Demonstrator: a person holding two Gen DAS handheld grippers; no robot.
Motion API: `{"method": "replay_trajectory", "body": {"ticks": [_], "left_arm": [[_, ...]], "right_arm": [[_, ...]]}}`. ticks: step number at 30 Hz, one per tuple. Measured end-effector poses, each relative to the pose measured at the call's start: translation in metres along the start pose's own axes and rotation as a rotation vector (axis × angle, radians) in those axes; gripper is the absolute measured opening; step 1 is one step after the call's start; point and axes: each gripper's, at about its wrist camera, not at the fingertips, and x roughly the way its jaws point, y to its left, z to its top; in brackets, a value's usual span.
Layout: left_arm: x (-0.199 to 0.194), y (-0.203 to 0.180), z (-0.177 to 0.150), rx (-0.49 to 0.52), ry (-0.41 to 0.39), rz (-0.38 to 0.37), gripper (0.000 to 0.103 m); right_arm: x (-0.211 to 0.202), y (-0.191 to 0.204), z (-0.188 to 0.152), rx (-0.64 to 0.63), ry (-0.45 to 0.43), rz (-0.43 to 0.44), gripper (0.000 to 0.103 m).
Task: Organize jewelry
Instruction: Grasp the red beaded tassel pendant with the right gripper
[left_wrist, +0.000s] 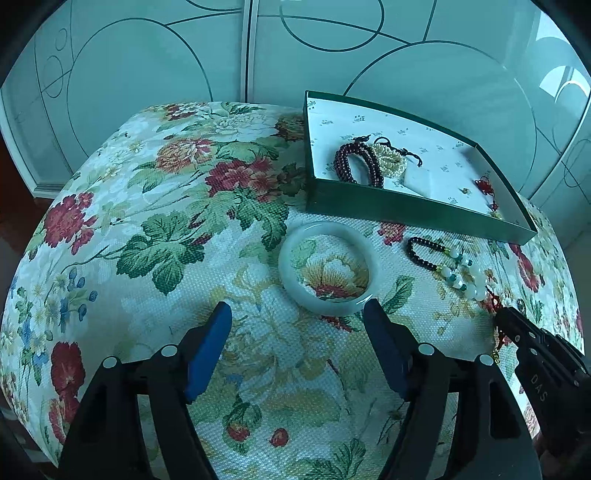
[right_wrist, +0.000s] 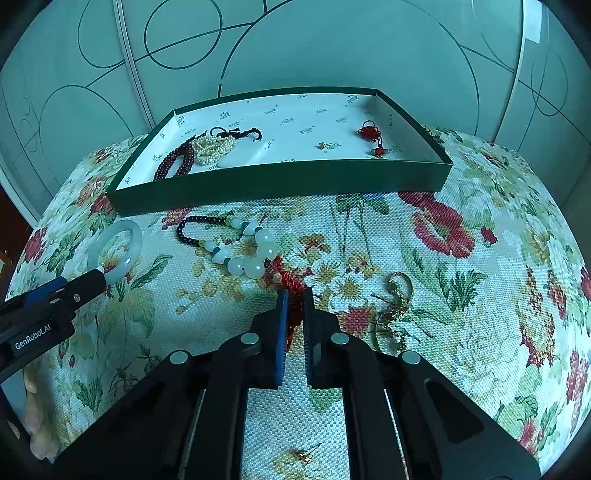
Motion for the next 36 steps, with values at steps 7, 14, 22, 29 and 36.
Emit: {"method": "replay_trajectory", "body": {"ticks": [7,14,22,29,36], "left_arm": [[0.007,-0.012,0.005,0.021,0.006,-0.014,0.074],[0.017,-0.02,0.013,0.03,0.005,-0.014,0.076],[0.027,-0.026,0.019,0.035,-0.014,0.013,0.077],[0.029,-0.027,0.021,0.052,-0.028,0.021,0.077],[0.028,-0.029,0.018,0.075,-0.047,0.044,0.07]], "right_arm": [[-0.002,-0.007,0.008,0.009,-0.017,0.002,0.007],[0.0,-0.011,0.014,0.025,-0.026,0.012,0.007],[0.003,-0.015,0.017,0.035,-0.029,0.022,0.007],[0.006,-0.015,0.016,0.041,-0.025,0.026,0.007],[0.006,-0.015,0.016,0.043,-0.024,0.026,0.007]]}}
